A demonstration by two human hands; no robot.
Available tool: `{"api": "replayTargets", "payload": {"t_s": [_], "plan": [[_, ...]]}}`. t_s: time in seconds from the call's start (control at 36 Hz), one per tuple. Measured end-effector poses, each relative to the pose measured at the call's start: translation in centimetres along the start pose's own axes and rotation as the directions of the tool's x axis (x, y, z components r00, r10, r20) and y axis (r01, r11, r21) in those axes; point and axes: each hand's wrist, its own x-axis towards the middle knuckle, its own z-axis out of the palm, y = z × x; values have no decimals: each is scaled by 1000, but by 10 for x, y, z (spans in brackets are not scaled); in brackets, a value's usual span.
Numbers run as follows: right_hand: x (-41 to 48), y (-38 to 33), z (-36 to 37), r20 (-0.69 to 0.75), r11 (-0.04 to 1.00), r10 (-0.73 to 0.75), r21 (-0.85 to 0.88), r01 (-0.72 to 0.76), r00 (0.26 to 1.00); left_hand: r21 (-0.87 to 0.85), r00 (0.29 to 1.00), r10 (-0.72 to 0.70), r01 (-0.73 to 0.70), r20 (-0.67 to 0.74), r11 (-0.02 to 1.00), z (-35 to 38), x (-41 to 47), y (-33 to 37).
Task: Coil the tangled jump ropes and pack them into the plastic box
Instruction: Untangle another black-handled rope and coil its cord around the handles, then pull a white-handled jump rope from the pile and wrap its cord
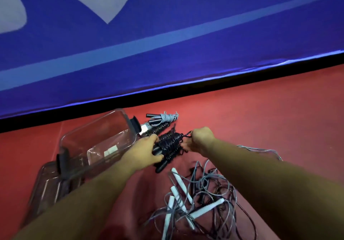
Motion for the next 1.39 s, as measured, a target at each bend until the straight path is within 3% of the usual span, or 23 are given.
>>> {"api": "replayTargets", "payload": {"t_s": [0.11, 0.19, 0.28, 0.31, 0.33, 0.39, 0.47, 0.56, 0.67, 0.78, 0.86, 1.0, 1.06, 1.11, 1.28, 1.39], "plan": [[34, 13, 15, 30, 999, -29, -27, 29, 999, -91, 998, -59, 56, -34, 994, 21, 21, -21], [47, 19, 26, 48, 996, 31, 79, -35, 998, -119, 992, -90, 79, -87, 990, 32, 37, -39], [66, 32, 28, 68, 989, -52, -136, 61, 996, -91, 993, -63, 54, -101, 994, 46, 47, -50], [70, 40, 24, 82, 937, -102, -327, 123, 991, -67, 994, -37, 30, -102, 997, 53, 48, -52], [67, 46, 19, 115, 815, -153, -547, 191, 982, -55, 995, -11, 6, -104, 998, 58, 48, -52], [60, 64, 10, 258, 495, -178, -810, 313, 949, -77, 998, 22, -27, -59, 997, 70, 44, -50], [42, 90, 1, 479, 245, 14, -853, 461, 878, -174, 990, -43, 66, 132, 983, 91, 31, -47], [39, 117, -6, 542, 123, 79, -838, 531, 837, -223, 942, -155, 227, 298, 948, 112, 19, -41], [37, 128, -5, 538, 223, 28, -825, 520, 842, -293, 874, -206, 357, 439, 887, 138, 10, -23], [36, 138, -8, 542, 238, 76, -825, 513, 837, -366, 854, -334, 482, 398, 796, 159, 4, -13], [35, 142, -16, 511, 351, 41, -812, 467, 859, -440, 870, -364, 485, 333, 756, 157, 0, 0], [25, 148, -20, 446, 677, 71, -678, 285, 892, -810, 826, -385, 525, 411, 262, 136, -1, 20], [24, 150, -17, 452, 790, 76, -571, 223, 889, -850, 836, -359, 496, 414, 175, 122, 2, 28], [15, 139, -17, 450, 851, 74, -493, 178, 890, -861, 848, -338, 480, 408, 167, 102, 1, 34], [-22, 71, -23, 479, 867, 96, -471, 163, 873, -909, 893, -311, 386, 325, 158, 39, -9, 51], [-59, 16, -38, 570, 661, 181, -674, 330, 802, -941, 911, -332, 306, 244, 148, -11, -17, 67]]}}
